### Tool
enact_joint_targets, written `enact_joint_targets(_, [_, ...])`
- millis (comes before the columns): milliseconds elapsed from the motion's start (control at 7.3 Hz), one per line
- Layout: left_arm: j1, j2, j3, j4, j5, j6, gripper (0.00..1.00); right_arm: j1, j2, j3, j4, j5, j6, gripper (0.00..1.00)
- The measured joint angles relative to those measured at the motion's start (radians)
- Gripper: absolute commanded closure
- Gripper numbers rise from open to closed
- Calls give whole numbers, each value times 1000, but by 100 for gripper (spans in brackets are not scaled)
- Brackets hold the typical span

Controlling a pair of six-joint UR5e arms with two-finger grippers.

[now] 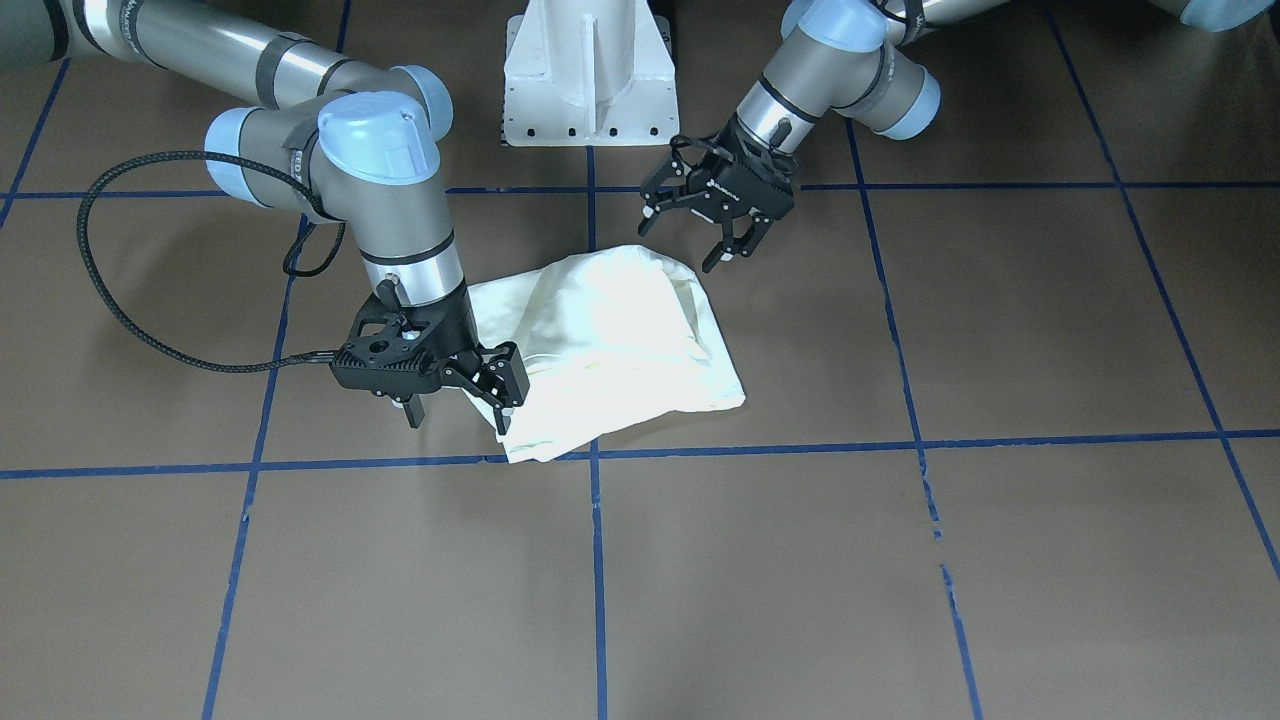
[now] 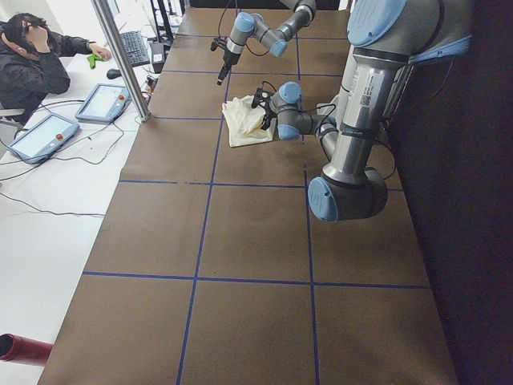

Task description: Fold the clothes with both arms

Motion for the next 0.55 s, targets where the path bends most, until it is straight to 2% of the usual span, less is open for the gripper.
enact_joint_targets(548, [15,-5,91,-158,47,264,0,2,-7,16,0,0,0,0])
